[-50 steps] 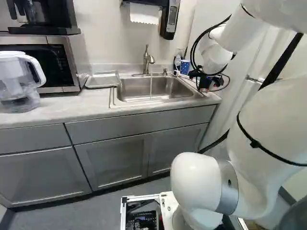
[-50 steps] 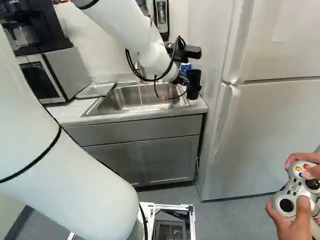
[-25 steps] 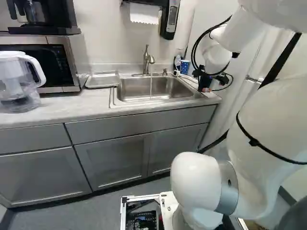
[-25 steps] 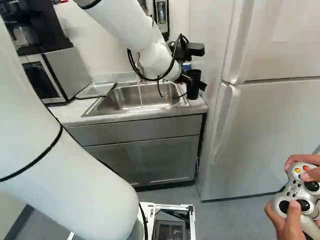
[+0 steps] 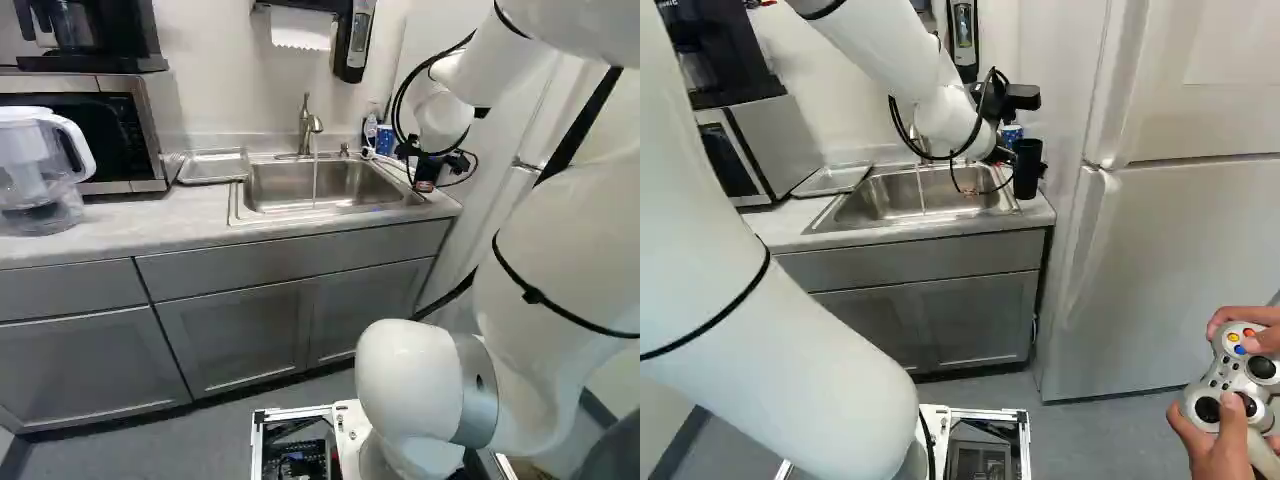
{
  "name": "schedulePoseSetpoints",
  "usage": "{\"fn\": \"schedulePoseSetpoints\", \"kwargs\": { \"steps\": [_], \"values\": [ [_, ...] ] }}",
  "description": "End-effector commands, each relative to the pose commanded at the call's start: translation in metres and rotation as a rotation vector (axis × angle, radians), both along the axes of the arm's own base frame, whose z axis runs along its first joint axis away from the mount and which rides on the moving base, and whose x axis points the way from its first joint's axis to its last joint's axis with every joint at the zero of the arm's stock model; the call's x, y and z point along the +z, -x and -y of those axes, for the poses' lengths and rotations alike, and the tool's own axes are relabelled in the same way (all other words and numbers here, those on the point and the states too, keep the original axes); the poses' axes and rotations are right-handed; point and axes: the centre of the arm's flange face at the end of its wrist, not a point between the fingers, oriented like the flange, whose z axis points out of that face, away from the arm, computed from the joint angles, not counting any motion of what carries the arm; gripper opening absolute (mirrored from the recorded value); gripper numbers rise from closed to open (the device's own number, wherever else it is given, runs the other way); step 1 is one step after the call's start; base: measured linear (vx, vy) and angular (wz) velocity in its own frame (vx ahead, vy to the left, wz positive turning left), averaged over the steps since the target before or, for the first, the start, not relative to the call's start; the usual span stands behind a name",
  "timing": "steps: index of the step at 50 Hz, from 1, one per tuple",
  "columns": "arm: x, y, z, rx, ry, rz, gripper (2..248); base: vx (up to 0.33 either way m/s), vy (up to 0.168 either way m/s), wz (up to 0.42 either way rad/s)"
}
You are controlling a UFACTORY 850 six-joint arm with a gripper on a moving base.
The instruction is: Rinse the cup and place it in the tray
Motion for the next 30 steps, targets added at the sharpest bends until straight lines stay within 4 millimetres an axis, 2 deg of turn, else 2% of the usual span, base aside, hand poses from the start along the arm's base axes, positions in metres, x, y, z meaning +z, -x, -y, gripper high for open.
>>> {"fn": "schedulePoseSetpoints", "kwargs": {
  "steps": [30],
  "values": [
    [0.0, -0.013, 0.004, 0.001, -0.001, -0.001, 247, 0.0, 0.0, 0.0]
  ]
}}
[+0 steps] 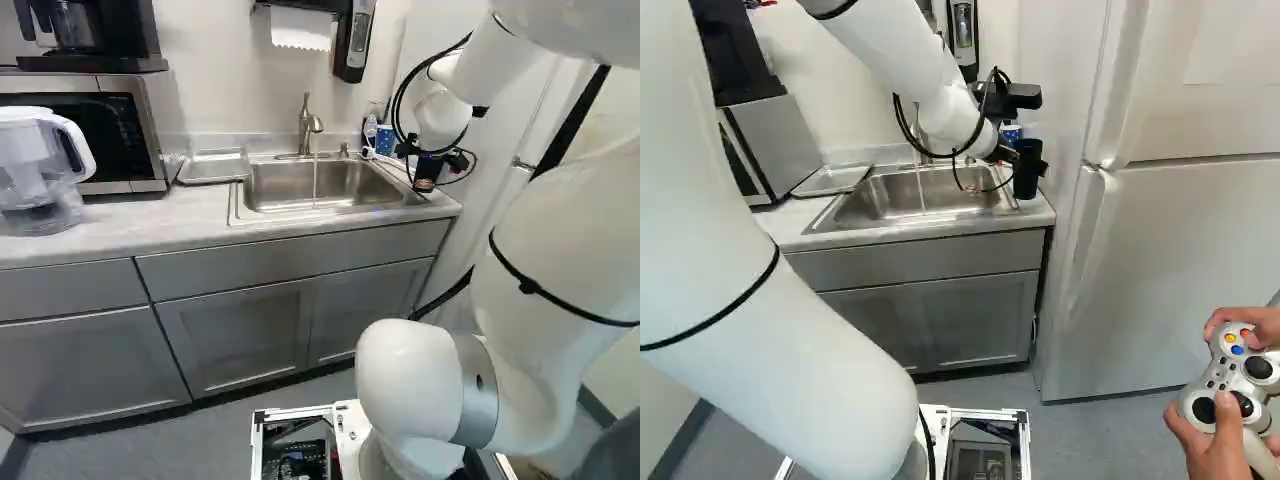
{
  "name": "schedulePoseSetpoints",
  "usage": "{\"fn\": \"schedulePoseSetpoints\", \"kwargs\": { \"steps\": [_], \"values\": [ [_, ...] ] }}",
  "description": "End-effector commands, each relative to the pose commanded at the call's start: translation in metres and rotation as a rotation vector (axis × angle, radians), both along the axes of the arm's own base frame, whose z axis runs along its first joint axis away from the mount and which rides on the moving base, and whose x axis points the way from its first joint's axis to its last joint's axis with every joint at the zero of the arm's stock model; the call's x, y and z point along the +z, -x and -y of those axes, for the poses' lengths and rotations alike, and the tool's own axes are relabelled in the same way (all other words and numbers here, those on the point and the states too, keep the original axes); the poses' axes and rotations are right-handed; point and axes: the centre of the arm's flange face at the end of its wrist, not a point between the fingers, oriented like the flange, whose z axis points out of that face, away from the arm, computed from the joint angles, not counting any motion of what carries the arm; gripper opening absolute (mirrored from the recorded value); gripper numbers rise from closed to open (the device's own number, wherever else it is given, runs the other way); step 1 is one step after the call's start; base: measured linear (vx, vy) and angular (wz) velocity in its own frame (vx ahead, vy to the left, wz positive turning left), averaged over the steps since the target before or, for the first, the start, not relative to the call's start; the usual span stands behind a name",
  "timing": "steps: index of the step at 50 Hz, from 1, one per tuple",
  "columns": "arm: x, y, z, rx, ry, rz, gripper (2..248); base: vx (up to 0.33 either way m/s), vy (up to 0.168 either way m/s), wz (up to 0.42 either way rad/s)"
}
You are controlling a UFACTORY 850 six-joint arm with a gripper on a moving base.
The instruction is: Rinse the cup and place it in the tray
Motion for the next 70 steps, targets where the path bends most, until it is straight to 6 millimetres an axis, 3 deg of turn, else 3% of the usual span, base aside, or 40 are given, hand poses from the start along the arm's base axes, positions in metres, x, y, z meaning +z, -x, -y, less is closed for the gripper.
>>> {"fn": "schedulePoseSetpoints", "kwargs": {
  "steps": [37, 38, 43, 44, 48, 49, 53, 54, 70],
  "values": [
    [0.0, -0.0005, 0.0, 0.0, 0.0, 0.0, 247, 0.0, 0.0, 0.0],
    [0.0, -0.0005, 0.0, 0.0, 0.0, 0.0, 223, 0.0, 0.0, 0.0],
    [0.0, -0.0005, 0.0, 0.0, 0.0, 0.0, 223, 0.0, 0.0, 0.0],
    [0.0, -0.0005, 0.0, 0.0, 0.0, 0.0, 185, 0.0, 0.0, 0.0],
    [0.0, -0.0005, 0.0, 0.0, 0.0, 0.0, 185, 0.0, 0.0, 0.0],
    [0.0, -0.0005, 0.0, 0.0, 0.0, 0.0, 147, 0.0, 0.0, 0.0],
    [0.0, -0.0005, 0.0, 0.0, 0.0, 0.0, 147, 0.0, 0.0, 0.0],
    [0.0, -0.0005, 0.0, 0.0, 0.0, 0.0, 121, 0.0, 0.0, 0.0],
    [0.0, -0.0005, 0.0, 0.0, 0.0, 0.0, 114, 0.0, 0.0, 0.0]
  ]
}}
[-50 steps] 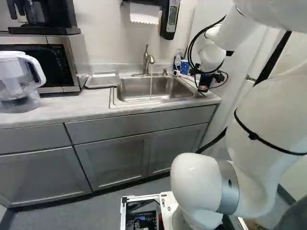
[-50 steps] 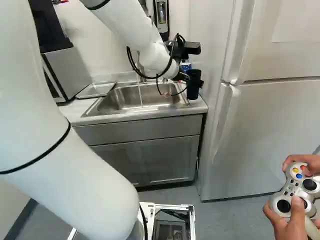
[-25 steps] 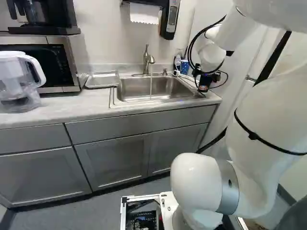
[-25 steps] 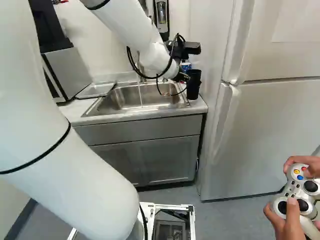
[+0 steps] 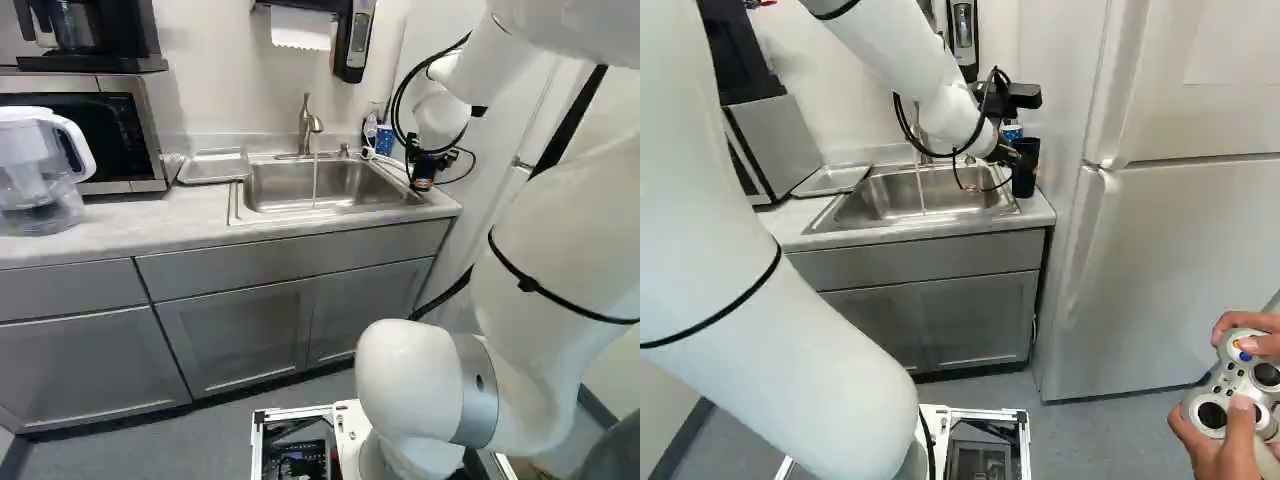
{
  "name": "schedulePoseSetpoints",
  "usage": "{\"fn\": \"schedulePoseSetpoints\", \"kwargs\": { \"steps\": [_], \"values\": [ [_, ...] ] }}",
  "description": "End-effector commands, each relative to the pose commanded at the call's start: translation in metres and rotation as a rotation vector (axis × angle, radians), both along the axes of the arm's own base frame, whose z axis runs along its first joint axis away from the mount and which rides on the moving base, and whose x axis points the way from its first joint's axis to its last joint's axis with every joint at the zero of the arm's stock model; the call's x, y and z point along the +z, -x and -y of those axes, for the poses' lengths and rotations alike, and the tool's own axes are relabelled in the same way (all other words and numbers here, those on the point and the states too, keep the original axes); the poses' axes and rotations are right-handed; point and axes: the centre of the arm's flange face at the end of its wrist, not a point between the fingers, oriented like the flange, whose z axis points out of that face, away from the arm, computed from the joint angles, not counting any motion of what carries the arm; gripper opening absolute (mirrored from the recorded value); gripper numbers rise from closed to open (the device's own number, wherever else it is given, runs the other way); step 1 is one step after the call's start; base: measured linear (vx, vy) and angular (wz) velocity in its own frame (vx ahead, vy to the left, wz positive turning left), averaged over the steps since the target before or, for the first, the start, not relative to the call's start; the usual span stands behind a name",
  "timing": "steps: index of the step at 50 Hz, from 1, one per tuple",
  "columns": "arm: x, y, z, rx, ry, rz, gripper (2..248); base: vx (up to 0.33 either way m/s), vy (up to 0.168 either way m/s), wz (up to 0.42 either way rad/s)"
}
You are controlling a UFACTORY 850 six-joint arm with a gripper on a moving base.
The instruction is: Rinse the cup and place it in the tray
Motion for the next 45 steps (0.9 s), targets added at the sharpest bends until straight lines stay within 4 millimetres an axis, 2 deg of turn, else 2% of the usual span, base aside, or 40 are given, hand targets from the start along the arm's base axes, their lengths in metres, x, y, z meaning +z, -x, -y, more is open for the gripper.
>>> {"fn": "schedulePoseSetpoints", "kwargs": {
  "steps": [20, 45],
  "values": [
    [0.016, 0.004, -0.004, 0.006, 0.011, 0.031, 114, 0.0, 0.0, 0.0],
    [0.043, 0.014, -0.037, 0.069, 0.028, 0.09, 114, 0.0, 0.0, 0.0]
  ]
}}
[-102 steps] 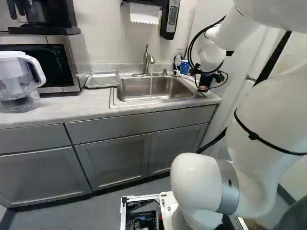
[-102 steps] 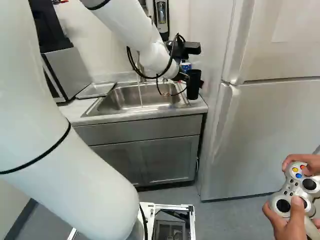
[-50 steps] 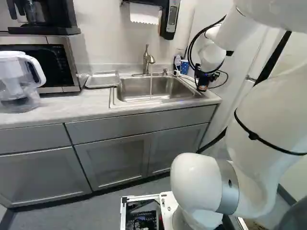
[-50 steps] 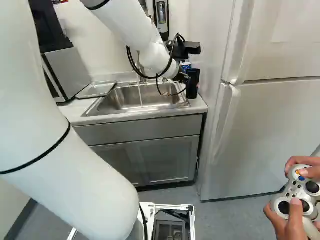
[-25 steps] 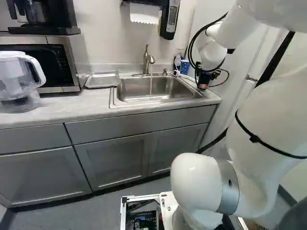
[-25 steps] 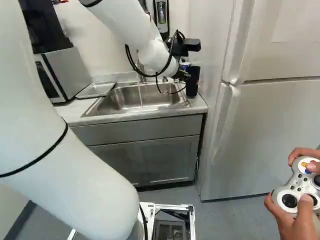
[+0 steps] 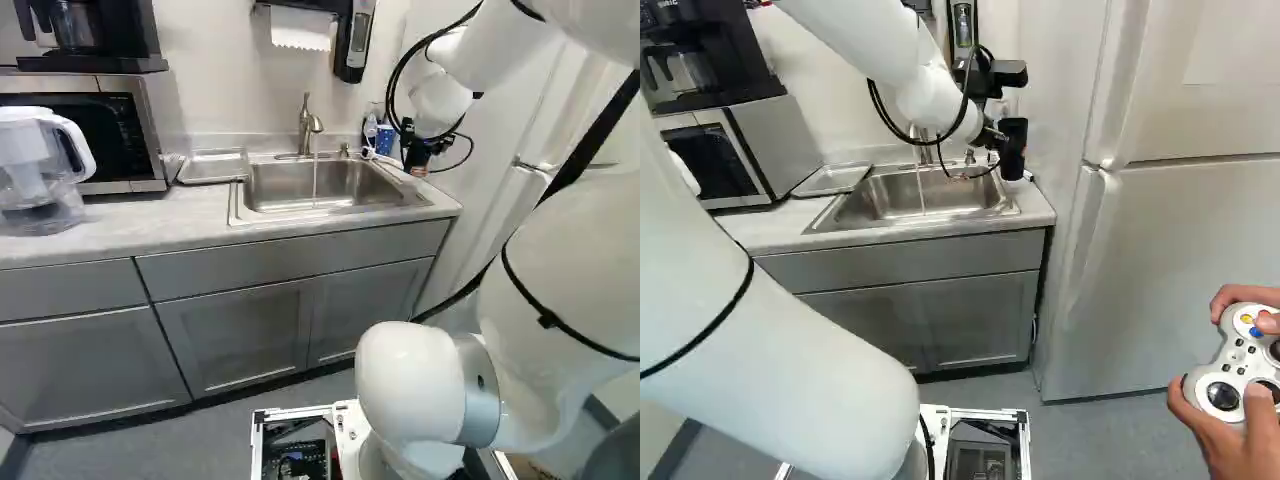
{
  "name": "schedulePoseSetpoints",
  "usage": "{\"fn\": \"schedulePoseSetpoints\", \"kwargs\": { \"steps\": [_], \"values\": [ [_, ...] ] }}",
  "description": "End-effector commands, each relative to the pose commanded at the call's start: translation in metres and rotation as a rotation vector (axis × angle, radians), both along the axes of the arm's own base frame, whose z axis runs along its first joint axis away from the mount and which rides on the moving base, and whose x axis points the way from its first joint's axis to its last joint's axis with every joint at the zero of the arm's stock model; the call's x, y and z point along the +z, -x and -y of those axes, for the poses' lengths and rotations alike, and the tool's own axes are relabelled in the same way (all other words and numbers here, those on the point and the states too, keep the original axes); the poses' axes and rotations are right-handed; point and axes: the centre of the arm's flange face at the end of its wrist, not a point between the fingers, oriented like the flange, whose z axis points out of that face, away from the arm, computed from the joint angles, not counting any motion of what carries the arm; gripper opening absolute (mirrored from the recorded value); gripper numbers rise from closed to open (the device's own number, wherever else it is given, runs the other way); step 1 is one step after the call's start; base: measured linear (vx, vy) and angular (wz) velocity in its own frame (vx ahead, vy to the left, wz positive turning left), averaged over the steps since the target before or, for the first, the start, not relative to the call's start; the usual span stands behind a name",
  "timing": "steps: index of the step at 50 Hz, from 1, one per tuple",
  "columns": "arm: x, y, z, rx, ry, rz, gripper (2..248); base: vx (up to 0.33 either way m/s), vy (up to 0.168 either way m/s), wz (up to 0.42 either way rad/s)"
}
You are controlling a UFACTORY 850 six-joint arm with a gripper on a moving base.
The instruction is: Rinse the cup and place it in the tray
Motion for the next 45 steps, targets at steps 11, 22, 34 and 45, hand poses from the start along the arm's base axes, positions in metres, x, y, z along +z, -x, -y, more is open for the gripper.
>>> {"fn": "schedulePoseSetpoints", "kwargs": {
  "steps": [11, 22, 34, 45],
  "values": [
    [0.006, -0.001, -0.017, 0.037, 0.004, 0.014, 114, 0.0, 0.0, 0.0],
    [0.006, -0.004, -0.033, 0.075, 0.003, 0.015, 114, 0.0, 0.0, 0.0],
    [0.007, -0.013, -0.051, 0.118, 0.002, 0.013, 114, 0.0, 0.0, 0.0],
    [0.005, -0.016, -0.063, 0.16, -0.014, 0.001, 114, 0.0, 0.0, 0.0]
  ]
}}
